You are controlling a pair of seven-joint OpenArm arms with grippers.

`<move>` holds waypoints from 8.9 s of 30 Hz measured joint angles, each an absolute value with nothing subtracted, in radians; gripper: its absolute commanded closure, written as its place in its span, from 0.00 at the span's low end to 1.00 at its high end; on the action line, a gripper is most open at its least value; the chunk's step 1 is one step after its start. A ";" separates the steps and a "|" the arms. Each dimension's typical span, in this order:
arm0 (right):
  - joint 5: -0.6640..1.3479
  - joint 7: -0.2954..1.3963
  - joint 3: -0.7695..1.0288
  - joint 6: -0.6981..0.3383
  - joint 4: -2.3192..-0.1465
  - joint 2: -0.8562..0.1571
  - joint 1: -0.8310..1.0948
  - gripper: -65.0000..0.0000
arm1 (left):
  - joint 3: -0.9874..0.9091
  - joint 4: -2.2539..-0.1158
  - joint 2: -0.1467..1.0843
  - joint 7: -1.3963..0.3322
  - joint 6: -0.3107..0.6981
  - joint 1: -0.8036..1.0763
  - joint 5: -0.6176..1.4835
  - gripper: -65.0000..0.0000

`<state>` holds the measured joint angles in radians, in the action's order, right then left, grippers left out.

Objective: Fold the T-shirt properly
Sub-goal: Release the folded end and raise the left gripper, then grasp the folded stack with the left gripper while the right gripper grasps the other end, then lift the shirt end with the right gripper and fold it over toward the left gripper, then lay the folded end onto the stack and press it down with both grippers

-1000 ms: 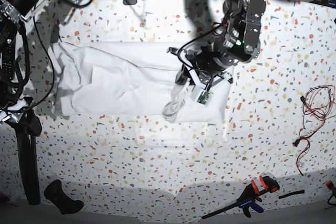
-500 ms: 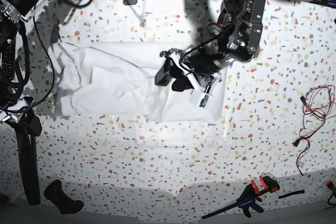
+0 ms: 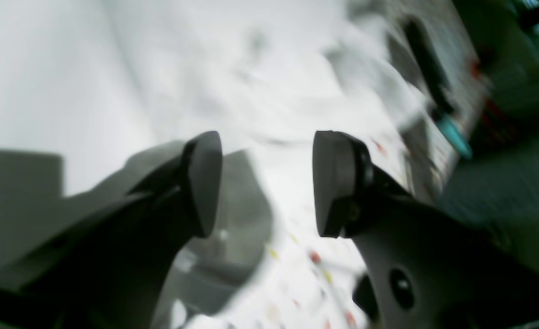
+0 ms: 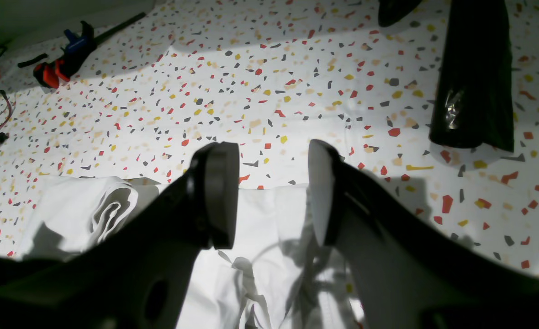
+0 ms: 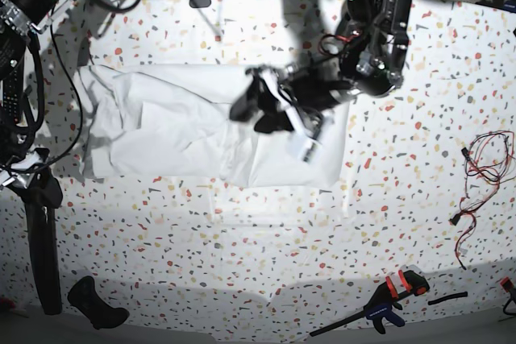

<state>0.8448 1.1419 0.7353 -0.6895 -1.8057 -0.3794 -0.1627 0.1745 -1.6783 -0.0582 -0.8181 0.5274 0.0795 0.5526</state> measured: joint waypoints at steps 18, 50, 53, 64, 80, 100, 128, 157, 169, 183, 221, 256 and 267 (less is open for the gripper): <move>0.853 1.142 0.737 -0.689 -1.806 -0.379 -0.163 0.61 | 0.178 -1.905 -0.060 -0.860 0.535 0.238 0.209 1.00; 0.798 1.142 0.735 -0.690 -1.806 -0.479 -0.163 0.44 | 0.268 -1.651 -0.139 -0.687 0.512 0.204 0.233 1.00; 0.798 1.142 0.735 -0.690 -1.806 -0.493 -0.163 0.44 | 0.268 -1.651 -0.139 -0.687 0.512 0.202 0.233 1.00; 0.764 1.128 0.733 -0.685 -1.464 -0.491 -0.148 0.44 | 0.268 -1.651 -0.139 -0.710 0.512 0.120 0.112 0.75; 1.013 1.161 0.646 -0.690 -0.955 -0.604 -0.153 0.44 | 0.268 -1.651 -0.139 -0.710 0.513 0.094 0.106 0.74; 1.024 1.149 0.300 -0.693 -0.958 -0.574 -0.227 0.55 | 0.268 -1.651 -0.139 -0.752 0.513 0.094 0.105 0.74; 1.444 1.412 0.294 -0.694 -1.171 -0.531 -0.338 1.00 | 0.268 -1.836 -0.132 -1.030 0.508 0.097 0.108 0.76; 1.443 1.412 0.299 -0.694 -1.172 -0.211 -0.407 1.00 | 0.271 -1.736 0.197 -0.782 -0.009 0.213 -0.207 0.76; 1.158 1.396 0.047 -0.694 -1.172 -0.013 -0.406 1.00 | 0.270 -1.689 0.194 -0.735 -0.007 0.199 -0.193 0.76; 0.731 1.201 -0.010 -0.693 -1.172 0.147 -0.404 0.98 | 0.270 -1.689 0.194 -0.736 -0.007 0.199 -0.188 0.76; 0.675 1.169 -0.012 -0.693 -1.541 0.130 -0.509 0.80 | 0.270 -1.753 0.216 -0.840 0.000 0.191 -0.389 0.76; 0.680 1.148 0.443 -0.693 -1.559 -0.343 -0.327 0.80 | 0.550 -1.938 0.064 -0.667 0.212 0.169 -0.292 0.51; 0.706 1.148 0.443 -0.693 -1.559 -0.342 -0.321 0.80 | 0.550 -1.978 0.052 -0.722 0.022 0.150 -0.318 0.52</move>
